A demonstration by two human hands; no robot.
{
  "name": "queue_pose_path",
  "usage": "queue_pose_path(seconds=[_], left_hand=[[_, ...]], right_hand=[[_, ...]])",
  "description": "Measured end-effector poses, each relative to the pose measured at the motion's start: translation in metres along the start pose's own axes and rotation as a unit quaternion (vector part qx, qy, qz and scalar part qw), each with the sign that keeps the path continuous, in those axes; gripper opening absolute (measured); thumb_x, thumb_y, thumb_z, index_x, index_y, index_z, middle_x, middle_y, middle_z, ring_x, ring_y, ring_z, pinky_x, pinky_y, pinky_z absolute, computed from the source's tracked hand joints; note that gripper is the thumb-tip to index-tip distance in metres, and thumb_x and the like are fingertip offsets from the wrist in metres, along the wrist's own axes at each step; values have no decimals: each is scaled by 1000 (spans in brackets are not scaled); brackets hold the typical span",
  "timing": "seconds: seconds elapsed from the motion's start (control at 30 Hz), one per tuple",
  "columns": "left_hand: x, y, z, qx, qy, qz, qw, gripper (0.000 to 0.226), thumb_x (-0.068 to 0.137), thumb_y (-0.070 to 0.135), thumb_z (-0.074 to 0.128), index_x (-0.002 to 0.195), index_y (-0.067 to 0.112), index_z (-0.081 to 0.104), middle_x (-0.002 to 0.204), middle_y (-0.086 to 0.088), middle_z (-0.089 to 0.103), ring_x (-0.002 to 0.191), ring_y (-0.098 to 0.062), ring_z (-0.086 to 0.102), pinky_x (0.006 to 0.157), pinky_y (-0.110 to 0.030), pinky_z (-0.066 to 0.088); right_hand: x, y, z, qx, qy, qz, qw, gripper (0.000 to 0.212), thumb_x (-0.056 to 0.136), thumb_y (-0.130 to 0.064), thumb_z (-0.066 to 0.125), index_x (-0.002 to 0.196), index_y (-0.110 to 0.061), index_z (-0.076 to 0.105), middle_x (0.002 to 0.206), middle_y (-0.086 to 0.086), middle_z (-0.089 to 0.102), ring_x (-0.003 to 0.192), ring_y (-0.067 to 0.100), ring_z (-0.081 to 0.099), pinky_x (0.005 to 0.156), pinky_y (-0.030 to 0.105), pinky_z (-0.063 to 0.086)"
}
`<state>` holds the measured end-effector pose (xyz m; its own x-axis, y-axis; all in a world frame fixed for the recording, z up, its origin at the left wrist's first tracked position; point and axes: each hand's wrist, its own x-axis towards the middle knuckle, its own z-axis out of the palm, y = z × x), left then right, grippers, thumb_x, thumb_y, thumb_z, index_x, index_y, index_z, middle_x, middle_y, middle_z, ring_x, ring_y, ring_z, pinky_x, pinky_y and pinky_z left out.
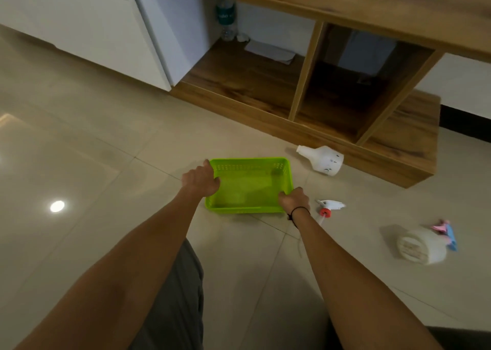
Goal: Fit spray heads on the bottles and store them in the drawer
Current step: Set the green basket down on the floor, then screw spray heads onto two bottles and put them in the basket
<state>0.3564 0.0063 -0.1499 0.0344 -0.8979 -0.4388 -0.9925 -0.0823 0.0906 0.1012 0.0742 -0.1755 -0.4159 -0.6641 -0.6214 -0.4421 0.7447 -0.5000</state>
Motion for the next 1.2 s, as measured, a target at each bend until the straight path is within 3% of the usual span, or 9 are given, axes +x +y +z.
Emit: queue_pose_path(seconds=[0.1,0.23,0.4,0.6,0.87,1.07,1.2], left_hand=[[0,16,-2,7,111,13,994,53,104,43,53,144,10,46,132,-16,65,115,-43,69,89,-48,54],[-1,37,3,29,154,39,987,41,101,43,56,124,8,56,119,-14,63,103,-39,71,72,-42,46],[-4,74,14,-2,129,112,985,38,100,43,57,123,13,62,116,-12,72,105,-39,74,84,-46,59],[-8,129,28,-59,140,136,979,38,100,53,55,114,19,67,105,-12,78,103,-41,75,82,-44,57],[-7,192,35,-110,155,168,967,40,100,53,55,114,18,69,105,-7,78,105,-34,73,78,-41,56],[8,237,34,-181,117,131,968,52,103,53,54,112,6,74,111,-13,78,109,-34,73,85,-41,57],[21,272,31,-270,69,20,960,59,104,53,53,126,-1,66,127,-22,72,120,-39,69,95,-43,56]], right_hand=[[3,2,-9,0,96,-16,995,51,100,-46,58,129,-3,53,129,21,65,122,42,62,96,47,53],[10,15,-23,22,133,5,991,44,99,-39,58,123,-3,55,124,19,66,116,40,65,95,46,55],[13,32,-33,43,160,7,986,38,98,-28,60,122,1,57,123,21,65,118,41,62,95,46,56],[20,54,-52,41,214,44,975,36,97,-23,60,124,-2,51,125,20,58,117,40,60,89,48,56],[38,78,-61,29,195,74,978,41,97,-27,66,127,-3,52,129,18,59,122,40,59,92,47,55],[48,88,-59,2,183,79,980,44,96,-36,71,124,-5,59,128,16,64,120,39,63,92,46,57],[53,90,-62,10,177,95,980,47,92,-41,75,122,-8,62,125,14,66,116,38,66,87,43,57]])
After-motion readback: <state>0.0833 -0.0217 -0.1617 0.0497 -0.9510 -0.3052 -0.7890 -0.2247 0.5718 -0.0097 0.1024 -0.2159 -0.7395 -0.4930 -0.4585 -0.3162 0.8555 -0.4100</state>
